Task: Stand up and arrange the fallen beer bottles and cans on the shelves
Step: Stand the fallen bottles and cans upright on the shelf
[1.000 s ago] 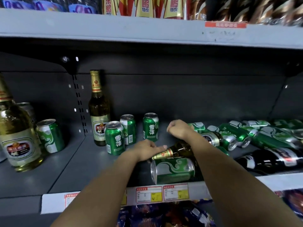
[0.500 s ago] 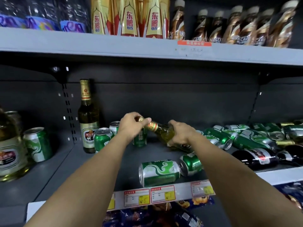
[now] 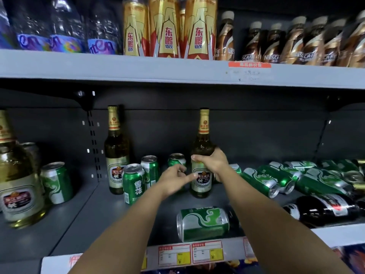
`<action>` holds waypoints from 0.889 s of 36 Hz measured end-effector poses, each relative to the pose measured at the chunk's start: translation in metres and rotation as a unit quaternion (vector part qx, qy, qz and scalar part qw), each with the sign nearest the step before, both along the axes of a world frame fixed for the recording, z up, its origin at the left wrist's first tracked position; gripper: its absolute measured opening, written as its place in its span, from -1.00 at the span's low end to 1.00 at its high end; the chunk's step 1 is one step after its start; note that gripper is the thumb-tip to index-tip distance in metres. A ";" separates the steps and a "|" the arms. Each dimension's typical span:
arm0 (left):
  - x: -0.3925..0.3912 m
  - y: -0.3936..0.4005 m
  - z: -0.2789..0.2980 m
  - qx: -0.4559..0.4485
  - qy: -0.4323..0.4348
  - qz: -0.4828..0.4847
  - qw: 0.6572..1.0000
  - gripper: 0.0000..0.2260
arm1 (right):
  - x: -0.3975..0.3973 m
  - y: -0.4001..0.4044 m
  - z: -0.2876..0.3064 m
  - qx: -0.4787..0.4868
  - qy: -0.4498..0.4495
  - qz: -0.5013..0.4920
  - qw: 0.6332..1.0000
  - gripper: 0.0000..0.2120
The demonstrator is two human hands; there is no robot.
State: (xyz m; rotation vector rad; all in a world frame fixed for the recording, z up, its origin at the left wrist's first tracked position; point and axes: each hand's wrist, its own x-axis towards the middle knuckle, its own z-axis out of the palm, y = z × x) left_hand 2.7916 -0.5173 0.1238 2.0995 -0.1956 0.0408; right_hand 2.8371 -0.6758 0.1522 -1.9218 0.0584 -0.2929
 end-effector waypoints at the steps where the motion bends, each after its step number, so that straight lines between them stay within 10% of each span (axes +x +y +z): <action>1: 0.000 0.000 -0.001 0.003 0.004 -0.009 1.000 -0.55 | 0.003 0.003 0.000 -0.011 0.002 -0.004 1.000 -0.39; 8: -0.008 -0.011 -0.005 0.095 0.062 -0.097 0.989 -0.53 | 0.011 0.010 0.001 -0.057 0.016 -0.008 0.998 -0.29; 18: -0.049 -0.048 0.005 0.417 0.186 -0.201 0.867 -0.09 | -0.023 -0.002 -0.015 -0.203 0.075 0.003 0.976 -0.37; 26: -0.066 -0.028 -0.006 0.177 0.038 -0.046 0.982 -0.34 | -0.057 -0.044 -0.008 -0.307 0.024 -0.111 0.945 -0.70; 32: -0.061 -0.013 -0.015 -0.009 -0.030 0.135 0.990 -0.40 | -0.069 -0.070 -0.007 -0.392 0.167 0.102 0.899 -0.68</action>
